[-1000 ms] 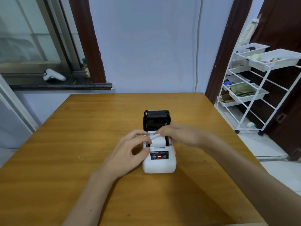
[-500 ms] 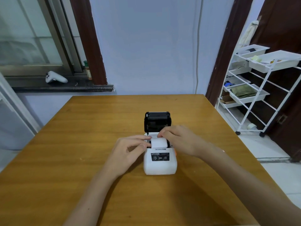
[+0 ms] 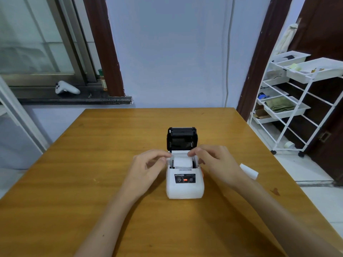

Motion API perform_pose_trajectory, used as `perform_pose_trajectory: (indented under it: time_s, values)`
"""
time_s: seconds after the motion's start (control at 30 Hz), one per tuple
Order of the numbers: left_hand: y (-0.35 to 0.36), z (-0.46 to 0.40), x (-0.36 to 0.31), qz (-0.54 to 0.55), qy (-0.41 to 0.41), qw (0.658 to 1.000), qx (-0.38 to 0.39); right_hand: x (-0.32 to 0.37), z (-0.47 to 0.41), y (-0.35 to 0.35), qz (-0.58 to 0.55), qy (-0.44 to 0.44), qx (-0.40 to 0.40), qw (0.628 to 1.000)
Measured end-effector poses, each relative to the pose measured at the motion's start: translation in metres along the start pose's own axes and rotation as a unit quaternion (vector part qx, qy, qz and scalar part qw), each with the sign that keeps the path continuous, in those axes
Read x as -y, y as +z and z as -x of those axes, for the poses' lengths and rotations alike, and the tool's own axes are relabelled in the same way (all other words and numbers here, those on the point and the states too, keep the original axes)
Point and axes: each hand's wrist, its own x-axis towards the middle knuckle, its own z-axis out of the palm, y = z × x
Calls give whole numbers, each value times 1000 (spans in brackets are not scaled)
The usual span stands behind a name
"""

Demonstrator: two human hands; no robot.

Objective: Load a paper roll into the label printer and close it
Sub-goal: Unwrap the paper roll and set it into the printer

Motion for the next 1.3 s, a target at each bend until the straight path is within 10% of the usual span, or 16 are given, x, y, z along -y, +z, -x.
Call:
perform_pose_trajectory:
  time_s: [1.0, 1.3]
  values:
    - [3, 2, -5, 17, 13, 998, 52, -7, 2, 0, 12, -24, 76, 997]
    - [2, 2, -4, 10, 11, 998, 55, 8, -14, -11, -71, -36, -157, 984]
